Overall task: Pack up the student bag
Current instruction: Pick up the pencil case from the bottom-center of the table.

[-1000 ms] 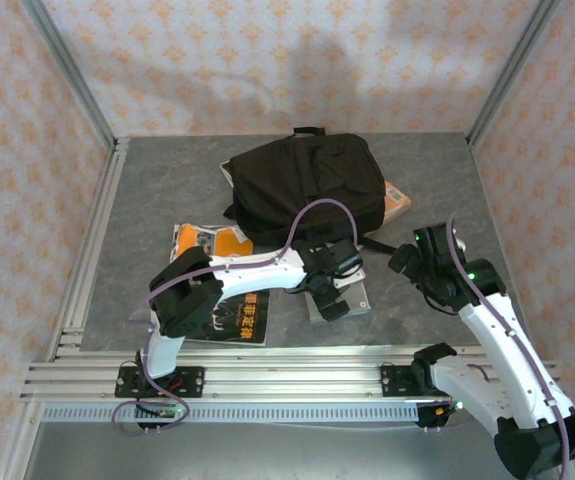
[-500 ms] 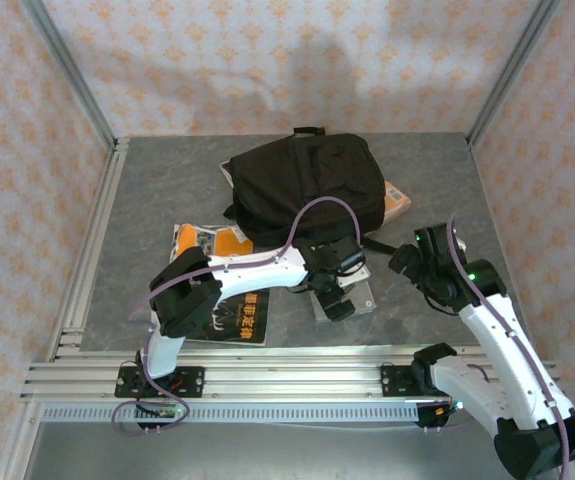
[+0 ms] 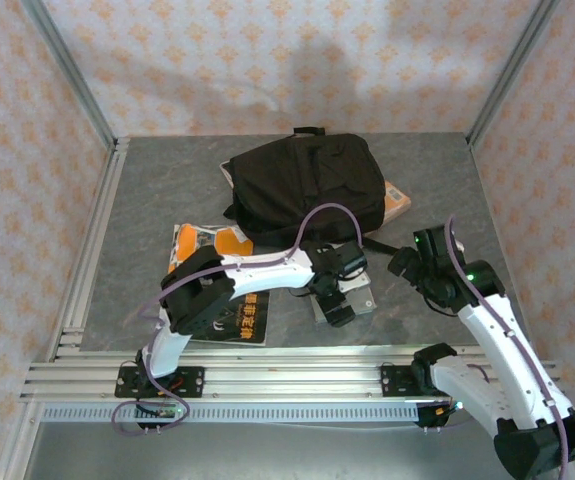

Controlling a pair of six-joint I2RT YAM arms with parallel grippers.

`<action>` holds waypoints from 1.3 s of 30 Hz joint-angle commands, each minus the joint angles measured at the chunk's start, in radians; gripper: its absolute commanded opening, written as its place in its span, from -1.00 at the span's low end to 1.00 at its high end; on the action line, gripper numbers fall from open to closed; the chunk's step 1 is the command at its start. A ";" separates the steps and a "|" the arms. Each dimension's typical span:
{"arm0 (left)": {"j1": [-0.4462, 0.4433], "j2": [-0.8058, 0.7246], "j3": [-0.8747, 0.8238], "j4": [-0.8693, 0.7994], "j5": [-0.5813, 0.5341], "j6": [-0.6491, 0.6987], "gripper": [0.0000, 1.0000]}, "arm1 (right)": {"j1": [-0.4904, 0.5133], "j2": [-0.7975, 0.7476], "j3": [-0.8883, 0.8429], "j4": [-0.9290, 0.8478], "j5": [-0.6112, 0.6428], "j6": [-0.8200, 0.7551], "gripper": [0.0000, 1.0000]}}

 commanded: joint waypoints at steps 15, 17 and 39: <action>-0.007 -0.061 -0.055 0.046 -0.091 0.012 0.61 | -0.007 0.029 0.000 0.042 -0.116 -0.068 0.78; -0.006 -0.101 -0.094 0.063 -0.089 0.017 0.62 | -0.006 0.051 0.010 0.031 -0.144 -0.078 0.78; 0.054 -0.491 -0.306 0.142 -0.014 0.018 0.70 | -0.035 0.116 -0.209 0.485 -0.917 0.063 0.82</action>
